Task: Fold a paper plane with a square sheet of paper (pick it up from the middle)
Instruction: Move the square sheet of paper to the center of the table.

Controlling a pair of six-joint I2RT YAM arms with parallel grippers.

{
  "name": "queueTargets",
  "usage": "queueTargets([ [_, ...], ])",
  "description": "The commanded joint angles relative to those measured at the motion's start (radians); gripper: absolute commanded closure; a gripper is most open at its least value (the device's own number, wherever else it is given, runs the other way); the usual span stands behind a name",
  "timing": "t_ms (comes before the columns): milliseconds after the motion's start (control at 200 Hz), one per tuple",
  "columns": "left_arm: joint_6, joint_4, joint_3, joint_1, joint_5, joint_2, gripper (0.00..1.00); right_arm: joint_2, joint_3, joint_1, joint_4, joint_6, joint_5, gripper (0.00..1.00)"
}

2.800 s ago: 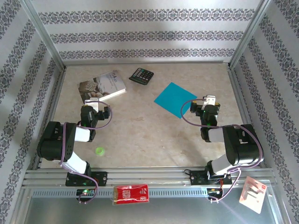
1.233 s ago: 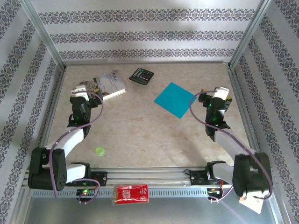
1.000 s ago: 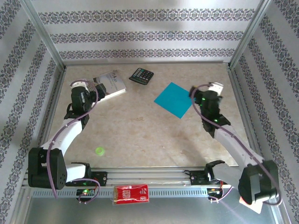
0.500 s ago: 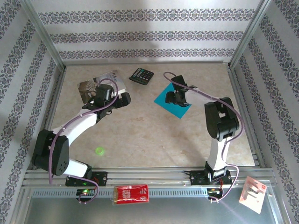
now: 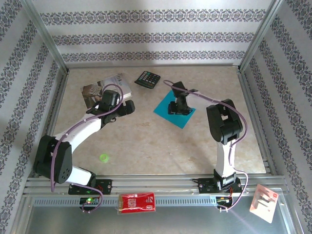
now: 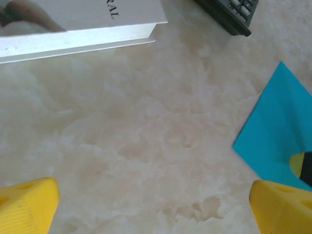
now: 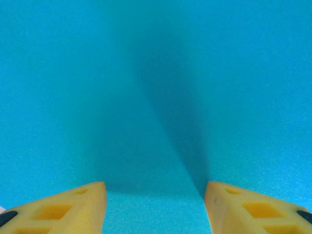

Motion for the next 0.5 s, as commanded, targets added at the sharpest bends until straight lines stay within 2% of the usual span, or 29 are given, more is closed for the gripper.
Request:
queueTargets([
  [0, -0.035, -0.069, -0.034, -0.009, -0.020, -0.058, 0.00, -0.003, -0.088, 0.127, -0.074, 0.071, -0.111, 0.43],
  [125, -0.088, -0.096, -0.064, -0.009, 0.022, -0.096, 0.00, -0.048, -0.120, 0.250, 0.031, 0.204, -0.190, 0.41],
  [235, -0.136, -0.116, -0.085, -0.018, 0.058, -0.126, 0.03, -0.107, -0.124, 0.279, 0.192, 0.307, -0.282, 0.38],
  [360, -0.154, -0.156, -0.068, -0.080, 0.042, -0.125, 0.03, -0.226, -0.103, 0.230, 0.205, 0.305, -0.260, 0.33],
  [495, -0.086, -0.296, 0.035, -0.186, -0.029, -0.024, 0.00, -0.398, -0.182, 0.074, 0.168, 0.231, -0.205, 0.29],
])
